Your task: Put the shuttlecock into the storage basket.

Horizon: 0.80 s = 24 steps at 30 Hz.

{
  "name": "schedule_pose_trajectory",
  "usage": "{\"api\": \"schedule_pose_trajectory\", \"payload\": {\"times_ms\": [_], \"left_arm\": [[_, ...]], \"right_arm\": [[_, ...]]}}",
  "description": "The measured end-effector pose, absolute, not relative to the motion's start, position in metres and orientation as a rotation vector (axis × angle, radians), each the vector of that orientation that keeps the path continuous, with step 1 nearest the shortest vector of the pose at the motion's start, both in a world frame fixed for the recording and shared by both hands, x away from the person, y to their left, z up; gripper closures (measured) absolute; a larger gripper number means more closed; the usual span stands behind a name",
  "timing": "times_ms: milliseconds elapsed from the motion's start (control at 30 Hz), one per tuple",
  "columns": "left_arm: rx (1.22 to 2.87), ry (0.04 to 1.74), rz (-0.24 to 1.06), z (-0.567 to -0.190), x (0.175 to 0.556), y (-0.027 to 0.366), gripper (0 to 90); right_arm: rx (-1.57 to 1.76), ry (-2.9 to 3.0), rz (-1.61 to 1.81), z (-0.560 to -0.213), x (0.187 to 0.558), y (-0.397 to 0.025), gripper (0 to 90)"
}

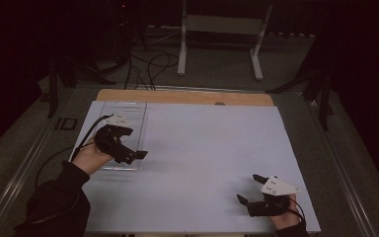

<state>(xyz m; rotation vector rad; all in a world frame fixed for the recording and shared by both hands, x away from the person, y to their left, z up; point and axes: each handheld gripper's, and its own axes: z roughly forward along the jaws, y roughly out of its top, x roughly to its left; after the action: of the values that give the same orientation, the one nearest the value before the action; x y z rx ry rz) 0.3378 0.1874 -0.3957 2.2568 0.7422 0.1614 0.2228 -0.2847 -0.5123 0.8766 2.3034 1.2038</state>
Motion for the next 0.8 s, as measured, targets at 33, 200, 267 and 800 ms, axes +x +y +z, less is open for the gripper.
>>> {"api": "schedule_pose_trajectory", "payload": {"times_ms": [33,200,267,800], "left_arm": [[2.257,0.742,0.161,-0.396,0.338,0.187,0.1],[2.266,0.698,0.143,-0.399,0.334,0.178,0.2],[2.264,0.678,0.15,-0.401,0.332,0.175,0.2],[2.256,0.564,0.096,-0.414,0.315,0.145,0.2]], "right_arm": [[0.877,2.303,1.204,-0.512,0.223,-0.285,10.0],[0.88,2.304,1.204,-0.512,0.223,-0.285,10.0],[0.876,2.303,1.205,-0.512,0.223,-0.285,10.0],[0.88,2.304,1.206,-0.512,0.223,-0.285,10.0]]}}
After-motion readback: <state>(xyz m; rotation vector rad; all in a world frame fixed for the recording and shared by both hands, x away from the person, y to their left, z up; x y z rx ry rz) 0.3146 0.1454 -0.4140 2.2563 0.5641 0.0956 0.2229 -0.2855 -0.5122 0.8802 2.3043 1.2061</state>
